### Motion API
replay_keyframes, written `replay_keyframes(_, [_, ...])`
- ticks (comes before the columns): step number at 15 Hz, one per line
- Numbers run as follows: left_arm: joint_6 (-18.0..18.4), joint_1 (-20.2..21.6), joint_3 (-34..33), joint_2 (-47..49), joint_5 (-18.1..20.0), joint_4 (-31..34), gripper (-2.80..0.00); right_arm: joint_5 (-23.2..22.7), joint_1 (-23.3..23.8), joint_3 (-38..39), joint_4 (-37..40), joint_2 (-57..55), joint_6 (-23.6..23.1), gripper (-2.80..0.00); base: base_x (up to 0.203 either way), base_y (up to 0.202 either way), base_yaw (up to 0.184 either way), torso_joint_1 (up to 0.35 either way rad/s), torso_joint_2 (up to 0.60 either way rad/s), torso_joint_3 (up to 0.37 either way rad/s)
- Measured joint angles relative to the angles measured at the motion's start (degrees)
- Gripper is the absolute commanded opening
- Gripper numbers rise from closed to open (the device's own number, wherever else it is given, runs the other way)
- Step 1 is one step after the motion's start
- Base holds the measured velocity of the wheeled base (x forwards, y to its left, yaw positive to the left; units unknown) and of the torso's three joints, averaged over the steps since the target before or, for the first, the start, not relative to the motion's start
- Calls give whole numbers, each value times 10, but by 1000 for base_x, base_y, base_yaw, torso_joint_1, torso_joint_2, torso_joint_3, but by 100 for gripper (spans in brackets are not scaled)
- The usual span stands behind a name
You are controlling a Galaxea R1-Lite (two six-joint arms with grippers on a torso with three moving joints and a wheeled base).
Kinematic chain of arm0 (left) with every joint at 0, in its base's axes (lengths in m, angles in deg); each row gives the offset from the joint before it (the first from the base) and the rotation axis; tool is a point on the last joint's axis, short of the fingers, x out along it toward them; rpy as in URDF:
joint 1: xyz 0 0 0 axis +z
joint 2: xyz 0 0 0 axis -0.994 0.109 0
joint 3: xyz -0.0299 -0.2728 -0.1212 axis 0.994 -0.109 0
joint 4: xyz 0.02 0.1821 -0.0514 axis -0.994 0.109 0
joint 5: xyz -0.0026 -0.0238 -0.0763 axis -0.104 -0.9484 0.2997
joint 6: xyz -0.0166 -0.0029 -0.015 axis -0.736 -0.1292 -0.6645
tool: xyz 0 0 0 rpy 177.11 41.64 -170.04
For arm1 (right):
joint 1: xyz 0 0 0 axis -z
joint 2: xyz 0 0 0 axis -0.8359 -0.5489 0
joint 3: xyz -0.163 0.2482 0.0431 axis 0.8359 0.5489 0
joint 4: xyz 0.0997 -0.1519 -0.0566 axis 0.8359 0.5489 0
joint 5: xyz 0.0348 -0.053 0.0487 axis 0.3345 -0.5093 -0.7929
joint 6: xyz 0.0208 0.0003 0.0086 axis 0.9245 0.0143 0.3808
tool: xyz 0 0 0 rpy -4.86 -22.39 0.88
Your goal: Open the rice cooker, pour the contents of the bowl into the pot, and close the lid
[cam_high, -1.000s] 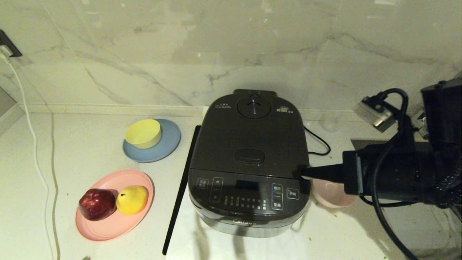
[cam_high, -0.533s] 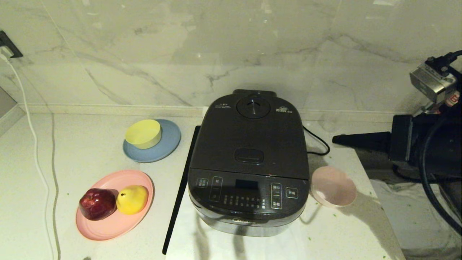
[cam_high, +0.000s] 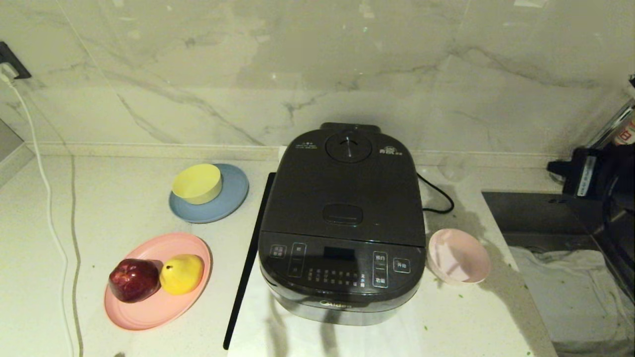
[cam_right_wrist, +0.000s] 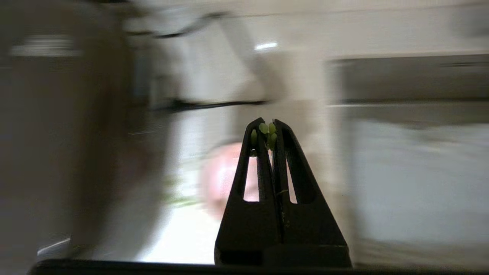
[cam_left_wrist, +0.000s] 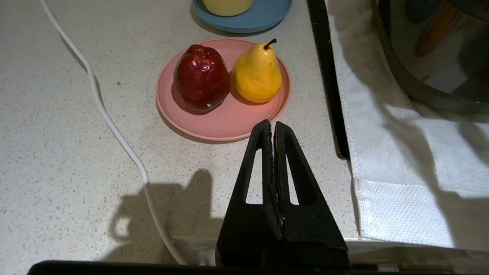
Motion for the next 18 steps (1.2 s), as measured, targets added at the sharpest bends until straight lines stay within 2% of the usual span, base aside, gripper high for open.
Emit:
replay_keyframes(1, [0,0,0,0,0,0,-280,32,0,12,-1,17,-7,-280,0,0,0,0,0,0])
replay_keyframes(5, [0,0,0,0,0,0,-280,100,1,54,7,112,-22,-280,0,0,0,0,0,0])
replay_keyframes(7, [0,0,0,0,0,0,-280,152,2,91,10,172,-43,-280,0,0,0,0,0,0])
replay_keyframes(9, [0,0,0,0,0,0,-280,182,7,132,11,239,-65,-280,0,0,0,0,0,0])
replay_keyframes(18, [0,0,0,0,0,0,-280,189,146,324,72,506,-93,-280,0,0,0,0,0,0])
